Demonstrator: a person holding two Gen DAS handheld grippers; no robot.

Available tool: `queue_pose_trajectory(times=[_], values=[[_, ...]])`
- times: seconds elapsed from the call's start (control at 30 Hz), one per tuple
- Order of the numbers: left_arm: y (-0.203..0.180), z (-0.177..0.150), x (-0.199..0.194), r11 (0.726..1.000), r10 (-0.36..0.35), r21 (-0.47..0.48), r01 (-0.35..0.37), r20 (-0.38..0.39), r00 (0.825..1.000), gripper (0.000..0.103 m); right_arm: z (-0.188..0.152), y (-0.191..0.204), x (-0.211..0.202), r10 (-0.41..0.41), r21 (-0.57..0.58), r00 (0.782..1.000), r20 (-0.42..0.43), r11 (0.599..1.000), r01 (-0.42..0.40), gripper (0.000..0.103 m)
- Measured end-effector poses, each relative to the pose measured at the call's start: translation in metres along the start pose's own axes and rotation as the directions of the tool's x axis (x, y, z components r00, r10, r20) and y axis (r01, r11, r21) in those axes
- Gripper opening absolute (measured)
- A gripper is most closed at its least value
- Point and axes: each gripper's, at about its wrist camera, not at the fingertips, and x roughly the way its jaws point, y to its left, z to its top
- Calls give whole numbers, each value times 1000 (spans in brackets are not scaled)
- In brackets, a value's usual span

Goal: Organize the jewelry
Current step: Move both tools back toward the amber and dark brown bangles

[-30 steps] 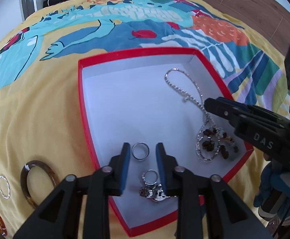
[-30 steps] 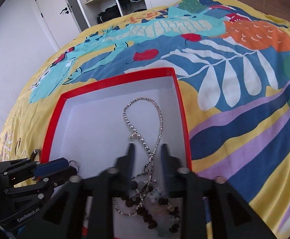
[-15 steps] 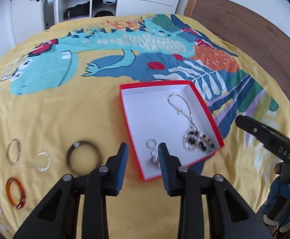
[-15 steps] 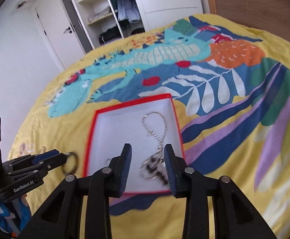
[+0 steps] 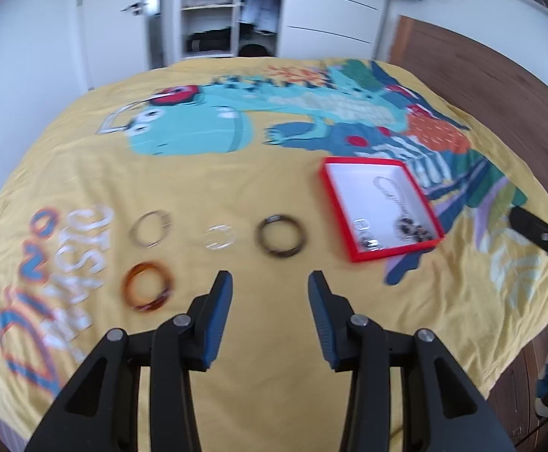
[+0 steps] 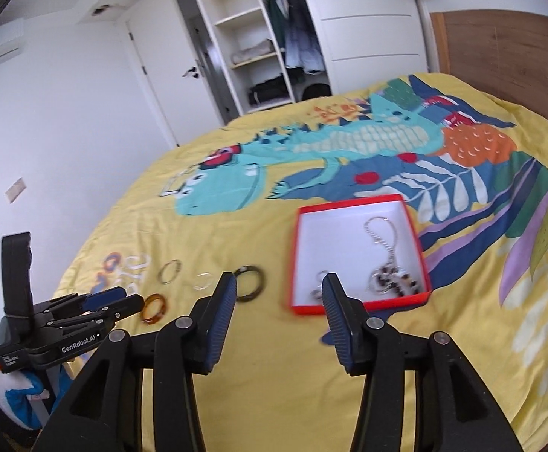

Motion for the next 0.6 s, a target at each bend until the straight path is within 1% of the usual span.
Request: queue_pose_trajectory(times=[0.1,0.23,0.33,0.47,0.57,0.6], values=[[33,-19,-21,997,53,-56,-53,8,999,40,-8,18,-11,23,-11,1000,9,1000,-23,48],[60,-40,-45,990,111,-91,-108,22,994,40,-19,39,-24,47,-24,999,16,999,-47,49],[72,-55,-67,984,146,-107,-141,45,988,40,-27,52,-31,65,-28,998,17,998,-65,50],[75,-71,-93,975,206,-103,-198,84,975,40,-38,68,-38,79,-35,997,13,996,-78,53],[78,-80,-107,971,221,-111,-210,99,970,41,-47,79,-41,84,-41,996,4,996,-84,55],[80,-84,-114,970,223,-119,-210,107,969,43,-51,83,-41,86,-39,996,-1,996,-86,55]])
